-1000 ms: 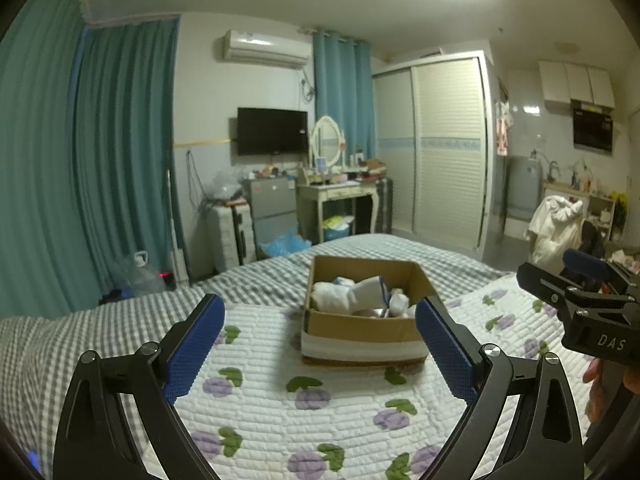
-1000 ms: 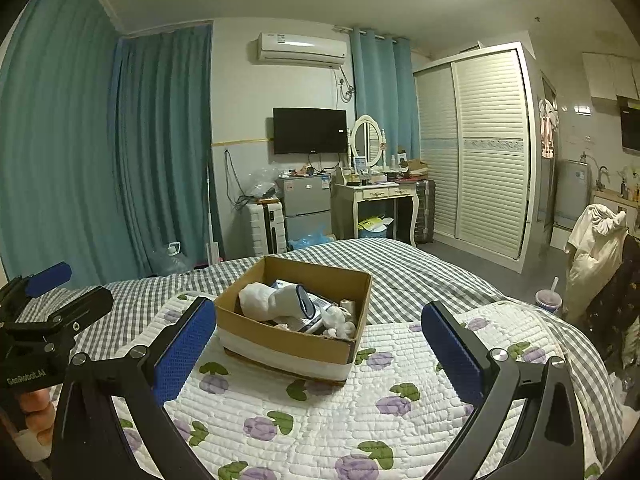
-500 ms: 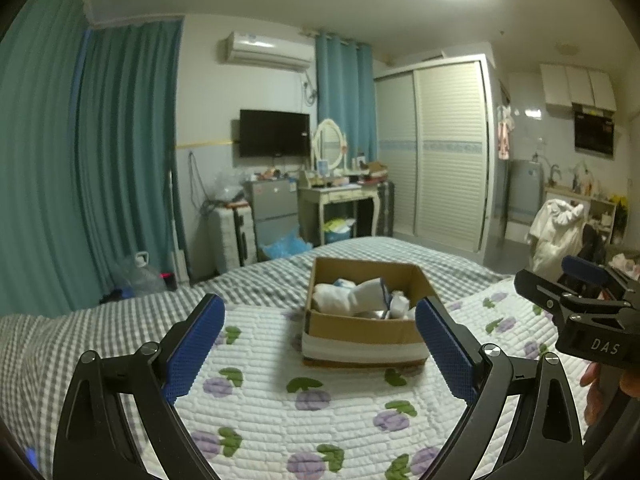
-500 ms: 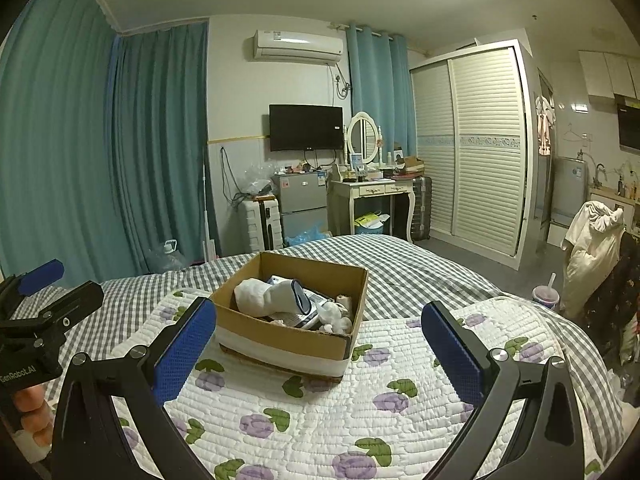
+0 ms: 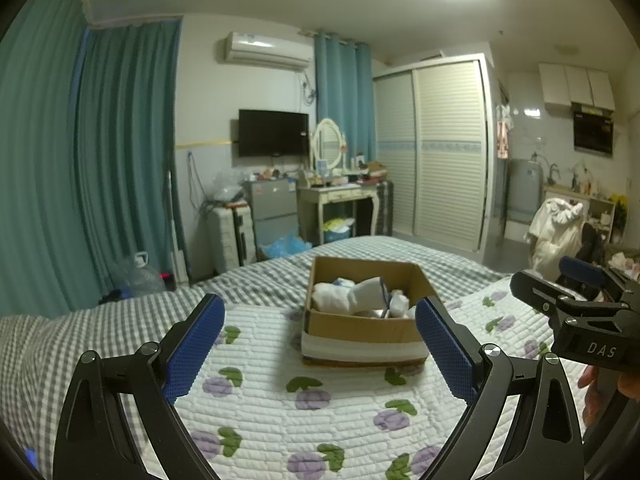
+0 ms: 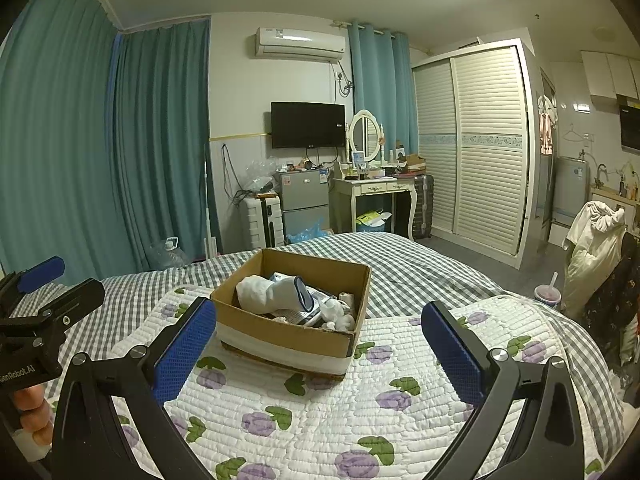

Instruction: Organize soft objects

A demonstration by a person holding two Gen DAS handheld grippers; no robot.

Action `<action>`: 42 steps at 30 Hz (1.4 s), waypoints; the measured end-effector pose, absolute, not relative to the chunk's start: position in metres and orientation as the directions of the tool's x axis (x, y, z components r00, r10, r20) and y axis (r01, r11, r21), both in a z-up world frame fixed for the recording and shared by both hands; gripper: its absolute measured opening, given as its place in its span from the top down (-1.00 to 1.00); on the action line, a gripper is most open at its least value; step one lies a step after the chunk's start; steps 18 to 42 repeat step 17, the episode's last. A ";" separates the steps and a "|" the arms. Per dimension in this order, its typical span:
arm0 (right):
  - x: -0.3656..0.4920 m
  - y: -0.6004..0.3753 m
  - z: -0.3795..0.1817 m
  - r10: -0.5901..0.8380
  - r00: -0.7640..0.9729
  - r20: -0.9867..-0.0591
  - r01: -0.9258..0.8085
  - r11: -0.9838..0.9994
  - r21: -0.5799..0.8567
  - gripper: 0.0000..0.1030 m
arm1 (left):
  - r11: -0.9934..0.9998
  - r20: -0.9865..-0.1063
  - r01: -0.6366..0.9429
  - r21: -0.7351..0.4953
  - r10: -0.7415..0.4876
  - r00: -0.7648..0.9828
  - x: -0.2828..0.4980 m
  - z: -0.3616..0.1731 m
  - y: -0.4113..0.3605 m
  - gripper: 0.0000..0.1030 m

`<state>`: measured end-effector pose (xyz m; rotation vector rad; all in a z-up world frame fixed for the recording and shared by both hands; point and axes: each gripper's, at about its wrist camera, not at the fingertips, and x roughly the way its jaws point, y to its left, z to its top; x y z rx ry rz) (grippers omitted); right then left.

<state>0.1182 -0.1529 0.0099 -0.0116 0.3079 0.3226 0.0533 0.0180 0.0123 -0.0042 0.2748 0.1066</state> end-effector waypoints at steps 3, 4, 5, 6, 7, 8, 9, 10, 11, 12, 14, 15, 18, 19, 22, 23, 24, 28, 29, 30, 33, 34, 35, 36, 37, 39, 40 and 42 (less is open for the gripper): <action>0.118 -0.153 0.010 0.310 0.902 -0.300 -0.314 0.949 0.038 -1.00 | 0.995 -0.270 -0.104 0.013 0.103 0.957 0.052 0.012 0.018 -0.90; 0.118 -0.153 0.010 0.310 0.902 -0.299 -0.313 0.949 0.038 -1.00 | 0.995 -0.270 -0.103 0.014 0.103 0.957 0.053 0.012 0.018 -0.90; 0.119 -0.153 0.010 0.310 0.902 -0.300 -0.313 0.949 0.038 -1.00 | 0.994 -0.270 -0.105 0.014 0.105 0.957 0.052 0.012 0.018 -0.90; 0.119 -0.153 0.010 0.311 0.902 -0.300 -0.314 0.949 0.038 -1.00 | 0.994 -0.270 -0.105 0.013 0.104 0.957 0.053 0.012 0.018 -0.90; 0.118 -0.153 0.010 0.310 0.902 -0.299 -0.314 0.949 0.038 -1.00 | 0.995 -0.271 -0.104 0.012 0.103 0.957 0.053 0.012 0.018 -0.90; 0.119 -0.153 0.010 0.311 0.902 -0.300 -0.314 0.949 0.039 -1.00 | 0.995 -0.272 -0.103 0.012 0.103 0.957 0.053 0.012 0.018 -0.90; 0.119 -0.153 0.009 0.312 0.901 -0.302 -0.315 0.948 0.038 -1.00 | 0.994 -0.271 -0.105 0.012 0.104 0.957 0.053 0.011 0.018 -0.90; 0.119 -0.152 0.008 0.311 0.901 -0.302 -0.315 0.948 0.038 -1.00 | 0.994 -0.271 -0.106 0.012 0.105 0.957 0.052 0.011 0.018 -0.90; 0.119 -0.151 0.007 0.311 0.901 -0.304 -0.315 0.948 0.037 -1.00 | 0.994 -0.272 -0.106 0.013 0.106 0.956 0.052 0.011 0.019 -0.90; 0.119 -0.151 0.006 0.311 0.900 -0.305 -0.315 0.948 0.037 -1.00 | 0.994 -0.273 -0.107 0.013 0.107 0.956 0.052 0.010 0.019 -0.90; 0.119 -0.150 0.004 0.313 0.899 -0.308 -0.317 0.948 0.038 -1.00 | 0.994 -0.276 -0.109 0.011 0.108 0.955 0.053 0.010 0.020 -0.90; 0.119 -0.149 0.003 0.313 0.898 -0.309 -0.317 0.948 0.039 -1.00 | 0.994 -0.277 -0.110 0.009 0.108 0.955 0.053 0.009 0.020 -0.90; 0.119 -0.148 0.002 0.313 0.897 -0.311 -0.318 0.947 0.038 -1.00 | 0.994 -0.281 -0.111 0.006 0.108 0.954 0.053 0.009 0.022 -0.90; 0.119 -0.148 0.002 0.313 0.897 -0.311 -0.318 0.947 0.038 -1.00 | 0.994 -0.281 -0.111 0.006 0.108 0.954 0.053 0.009 0.022 -0.90; 0.119 -0.148 0.002 0.313 0.897 -0.311 -0.318 0.947 0.038 -1.00 | 0.994 -0.281 -0.111 0.006 0.108 0.954 0.053 0.009 0.022 -0.90; 0.119 -0.148 0.002 0.313 0.897 -0.311 -0.318 0.947 0.038 -1.00 | 0.994 -0.281 -0.111 0.006 0.108 0.954 0.053 0.009 0.022 -0.90; 0.119 -0.148 0.002 0.313 0.897 -0.311 -0.318 0.947 0.038 -1.00 | 0.994 -0.281 -0.111 0.006 0.108 0.954 0.053 0.009 0.022 -0.90; 0.119 -0.148 0.002 0.313 0.897 -0.311 -0.318 0.947 0.038 -1.00 | 0.994 -0.281 -0.111 0.006 0.108 0.954 0.053 0.009 0.022 -0.90; 0.119 -0.148 0.002 0.313 0.897 -0.311 -0.318 0.947 0.038 -1.00 | 0.994 -0.281 -0.111 0.006 0.108 0.954 0.053 0.009 0.022 -0.90; 0.119 -0.148 0.002 0.313 0.897 -0.311 -0.318 0.947 0.038 -1.00 | 0.994 -0.281 -0.111 0.006 0.108 0.954 0.053 0.009 0.022 -0.90; 0.119 -0.148 0.002 0.313 0.897 -0.311 -0.318 0.947 0.038 -1.00 | 0.994 -0.281 -0.111 0.006 0.108 0.954 0.053 0.009 0.022 -0.90; 0.119 -0.148 0.002 0.313 0.897 -0.311 -0.318 0.947 0.038 -1.00 | 0.994 -0.281 -0.111 0.006 0.108 0.954 0.053 0.009 0.022 -0.90; 0.119 -0.148 0.002 0.313 0.897 -0.311 -0.318 0.947 0.038 -1.00 | 0.994 -0.281 -0.111 0.006 0.108 0.954 0.053 0.009 0.022 -0.90; 0.119 -0.148 0.002 0.313 0.897 -0.311 -0.318 0.947 0.038 -1.00 | 0.994 -0.281 -0.111 0.006 0.108 0.954 0.053 0.009 0.022 -0.90; 0.119 -0.148 0.002 0.313 0.897 -0.311 -0.318 0.947 0.038 -1.00 | 0.994 -0.281 -0.111 0.006 0.108 0.954 0.053 0.009 0.022 -0.90; 0.119 -0.148 0.002 0.313 0.897 -0.311 -0.318 0.947 0.038 -1.00 | 0.994 -0.281 -0.111 0.006 0.108 0.954 0.053 0.009 0.022 -0.90; 0.119 -0.148 0.002 0.313 0.897 -0.311 -0.318 0.947 0.038 -1.00 | 0.994 -0.281 -0.111 0.006 0.108 0.954 0.053 0.009 0.022 -0.90; 0.119 -0.148 0.002 0.313 0.897 -0.311 -0.318 0.947 0.038 -1.00 | 0.994 -0.281 -0.111 0.006 0.108 0.954 0.053 0.009 0.022 -0.90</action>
